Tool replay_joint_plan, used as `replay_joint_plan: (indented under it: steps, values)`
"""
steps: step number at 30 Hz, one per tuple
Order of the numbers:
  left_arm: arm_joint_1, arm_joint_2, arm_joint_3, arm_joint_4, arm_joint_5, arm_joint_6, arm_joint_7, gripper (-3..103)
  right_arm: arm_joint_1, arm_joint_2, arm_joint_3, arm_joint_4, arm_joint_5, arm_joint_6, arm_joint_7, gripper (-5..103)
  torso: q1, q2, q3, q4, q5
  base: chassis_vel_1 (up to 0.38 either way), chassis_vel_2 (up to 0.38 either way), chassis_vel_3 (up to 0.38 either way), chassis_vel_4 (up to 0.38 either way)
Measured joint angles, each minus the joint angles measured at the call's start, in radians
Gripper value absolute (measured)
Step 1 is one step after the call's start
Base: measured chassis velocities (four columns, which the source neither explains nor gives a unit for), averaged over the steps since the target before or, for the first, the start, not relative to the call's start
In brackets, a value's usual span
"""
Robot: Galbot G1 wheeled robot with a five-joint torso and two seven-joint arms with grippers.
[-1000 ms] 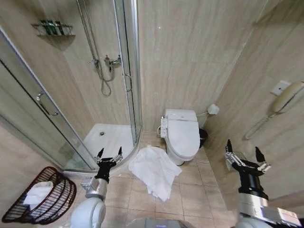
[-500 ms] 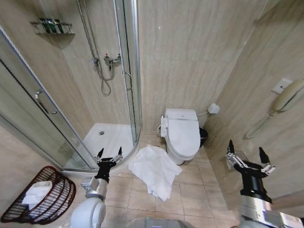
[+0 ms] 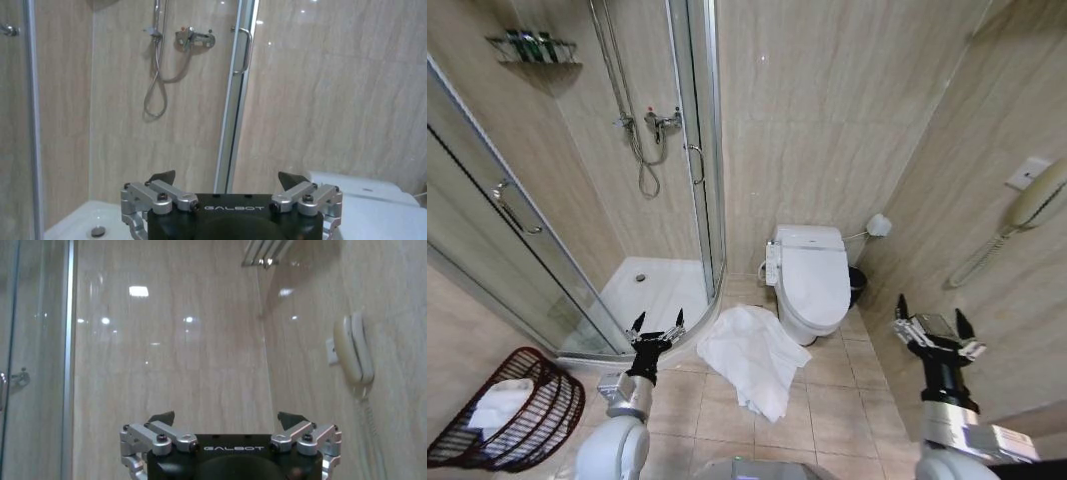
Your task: Discard the used towel into the hamper.
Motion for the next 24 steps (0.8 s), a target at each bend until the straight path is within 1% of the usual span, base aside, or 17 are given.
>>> replay_joint_plan:
  steps: [2, 4, 5, 9, 10, 14, 16, 20, 21, 24]
  values:
    - [0.000, 0.000, 0.000, 0.000, 0.000, 0.000, 0.000, 100, 0.003, 0.001, -0.004, -0.001, 0.001, -0.001, 0.000, 100, -0.003, -0.007, -0.003, 0.0000, -0.0001, 0.000, 0.000, 0.000, 0.000]
    - [0.000, 0.000, 0.000, 0.000, 0.000, 0.000, 0.000, 100, 0.003, -0.001, -0.009, -0.001, 0.011, -0.006, -0.006, 100, -0.011, -0.022, -0.012, -0.0001, -0.0001, 0.000, 0.000, 0.000, 0.000]
    - [0.000, 0.000, 0.000, 0.000, 0.000, 0.000, 0.000, 100, 0.003, -0.001, -0.009, -0.001, 0.011, -0.006, -0.006, 100, -0.011, -0.022, -0.012, -0.0001, -0.0001, 0.000, 0.000, 0.000, 0.000]
    - [0.000, 0.000, 0.000, 0.000, 0.000, 0.000, 0.000, 100, 0.010, -0.004, -0.012, -0.003, 0.017, -0.012, -0.009, 100, -0.023, -0.052, -0.029, -0.0001, -0.0002, 0.000, 0.000, 0.000, 0.000]
    - [0.000, 0.000, 0.000, 0.000, 0.000, 0.000, 0.000, 100, 0.010, -0.004, -0.012, -0.003, 0.017, -0.012, -0.009, 100, -0.023, -0.052, -0.029, -0.0001, -0.0002, 0.000, 0.000, 0.000, 0.000]
    - [0.000, 0.000, 0.000, 0.000, 0.000, 0.000, 0.000, 100, 0.009, 0.002, -0.030, -0.006, 0.014, -0.028, -0.010, 100, -0.033, -0.074, -0.041, 0.0000, -0.0002, 0.000, 0.000, 0.000, 0.000]
    - [0.000, 0.000, 0.000, 0.000, 0.000, 0.000, 0.000, 100, 0.007, 0.004, -0.036, -0.009, 0.011, -0.029, -0.010, 100, -0.037, -0.081, -0.044, 0.0000, -0.0002, 0.000, 0.000, 0.000, 0.000]
    - [0.000, 0.000, 0.000, 0.000, 0.000, 0.000, 0.000, 100, 0.008, 0.004, -0.042, -0.025, 0.010, -0.028, -0.008, 100, -0.050, -0.109, -0.060, -0.0001, -0.0001, 0.000, 0.000, 0.000, 0.000]
    - [0.000, 0.000, 0.000, 0.000, 0.000, 0.000, 0.000, 100, 0.008, 0.004, -0.042, -0.025, 0.010, -0.028, -0.008, 100, -0.050, -0.109, -0.060, -0.0001, -0.0001, 0.000, 0.000, 0.000, 0.000]
    - [0.000, 0.000, 0.000, 0.000, 0.000, 0.000, 0.000, 100, 0.008, 0.004, -0.054, -0.034, 0.008, -0.023, -0.008, 100, -0.060, -0.132, -0.073, -0.0001, -0.0001, 0.000, 0.000, 0.000, 0.000]
